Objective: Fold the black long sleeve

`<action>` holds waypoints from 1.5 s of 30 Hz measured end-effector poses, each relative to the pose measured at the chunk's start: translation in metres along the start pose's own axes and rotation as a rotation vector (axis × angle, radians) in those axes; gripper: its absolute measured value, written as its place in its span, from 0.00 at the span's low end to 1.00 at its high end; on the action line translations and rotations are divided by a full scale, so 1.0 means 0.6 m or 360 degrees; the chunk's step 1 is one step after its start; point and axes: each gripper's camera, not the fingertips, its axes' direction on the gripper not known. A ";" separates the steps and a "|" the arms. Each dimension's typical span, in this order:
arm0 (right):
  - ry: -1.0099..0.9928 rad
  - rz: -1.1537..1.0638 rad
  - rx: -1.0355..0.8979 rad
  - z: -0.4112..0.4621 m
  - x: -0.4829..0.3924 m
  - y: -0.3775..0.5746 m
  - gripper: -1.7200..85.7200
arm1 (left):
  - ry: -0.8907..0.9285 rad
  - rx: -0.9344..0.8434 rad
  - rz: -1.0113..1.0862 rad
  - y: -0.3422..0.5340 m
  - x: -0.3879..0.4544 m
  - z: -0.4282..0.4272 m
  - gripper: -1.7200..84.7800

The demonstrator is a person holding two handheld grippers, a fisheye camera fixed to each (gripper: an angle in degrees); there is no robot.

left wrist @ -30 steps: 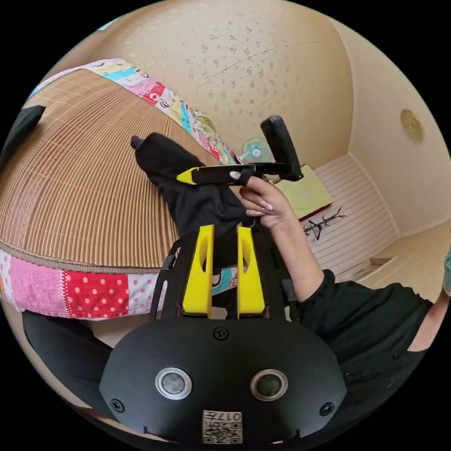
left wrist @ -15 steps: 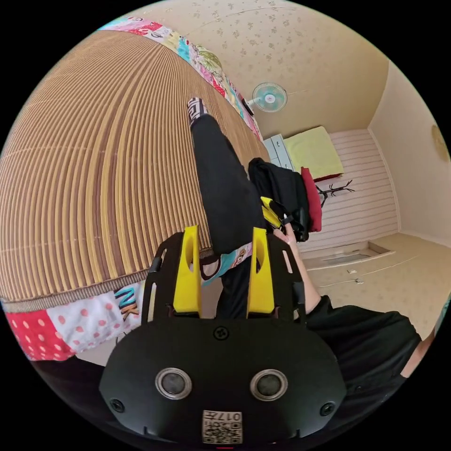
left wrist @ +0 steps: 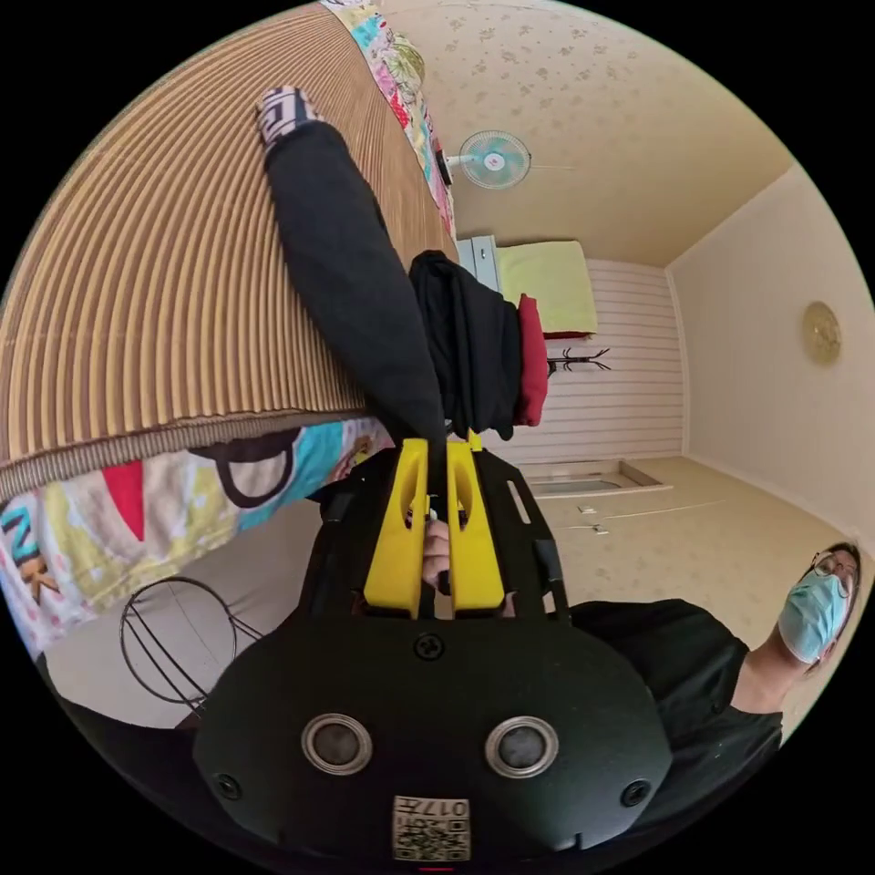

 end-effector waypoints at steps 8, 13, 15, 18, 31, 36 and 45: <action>0.0022 -0.0358 -0.0087 0.039 -0.144 -0.037 0.07 | -0.0070 -0.0039 0.0379 0.072 0.140 -0.027 0.09; 0.0176 -0.1007 -0.0195 0.055 -0.338 -0.082 0.04 | -0.0231 0.0095 0.0534 0.093 0.185 -0.092 0.11; 0.0192 -0.1242 -0.0154 0.037 -0.409 -0.096 0.03 | -0.0263 0.0104 0.0508 0.094 0.181 -0.103 0.11; 0.0279 -0.1466 0.0009 -0.017 -0.491 -0.115 0.03 | -0.0200 0.0109 0.0418 0.095 0.158 -0.116 0.12; 0.0792 -0.0685 0.0817 -0.293 -0.264 -0.008 0.05 | -0.0354 0.0309 0.0122 0.108 0.081 -0.234 0.15; 0.1120 -0.0641 0.1046 -0.260 -0.278 0.116 0.03 | -0.0938 0.0749 0.0028 0.139 0.080 -0.422 0.15; 0.1178 -0.0915 0.0645 -0.078 -0.324 0.121 0.02 | -0.1899 0.1838 -0.0615 0.308 0.073 -0.795 0.22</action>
